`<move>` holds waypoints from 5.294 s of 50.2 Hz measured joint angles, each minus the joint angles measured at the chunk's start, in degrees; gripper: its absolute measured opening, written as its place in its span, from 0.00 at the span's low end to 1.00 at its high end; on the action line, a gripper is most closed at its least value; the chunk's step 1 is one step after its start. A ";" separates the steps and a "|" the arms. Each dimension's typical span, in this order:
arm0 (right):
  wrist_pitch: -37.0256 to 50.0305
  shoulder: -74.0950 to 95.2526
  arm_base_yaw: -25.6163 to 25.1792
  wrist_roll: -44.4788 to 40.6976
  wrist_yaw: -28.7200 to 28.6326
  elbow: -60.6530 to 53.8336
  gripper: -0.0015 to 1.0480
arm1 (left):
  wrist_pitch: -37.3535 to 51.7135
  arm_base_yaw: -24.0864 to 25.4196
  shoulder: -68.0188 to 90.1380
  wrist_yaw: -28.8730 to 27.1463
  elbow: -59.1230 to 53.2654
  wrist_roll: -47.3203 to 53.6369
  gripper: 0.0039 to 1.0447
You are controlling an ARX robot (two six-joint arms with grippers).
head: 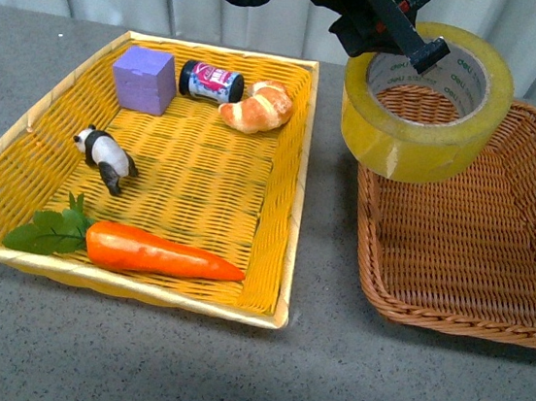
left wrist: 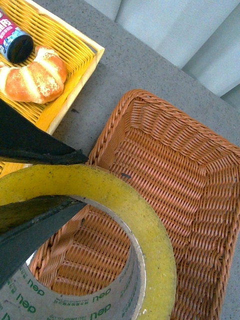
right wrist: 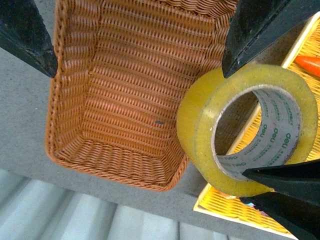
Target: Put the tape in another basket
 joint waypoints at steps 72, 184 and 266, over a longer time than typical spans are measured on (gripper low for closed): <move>-7.02 23.23 4.57 10.54 -0.98 18.51 0.14 | -0.70 -1.20 -0.24 -6.47 0.09 -2.73 0.22; 67.82 12.28 -7.21 8.20 6.95 -26.64 0.01 | 67.25 19.91 -40.87 -22.75 -71.93 -33.92 0.04; 12.02 -55.47 -7.19 8.20 6.78 -36.94 0.01 | 21.07 26.01 -98.03 -16.98 -81.77 -33.81 0.04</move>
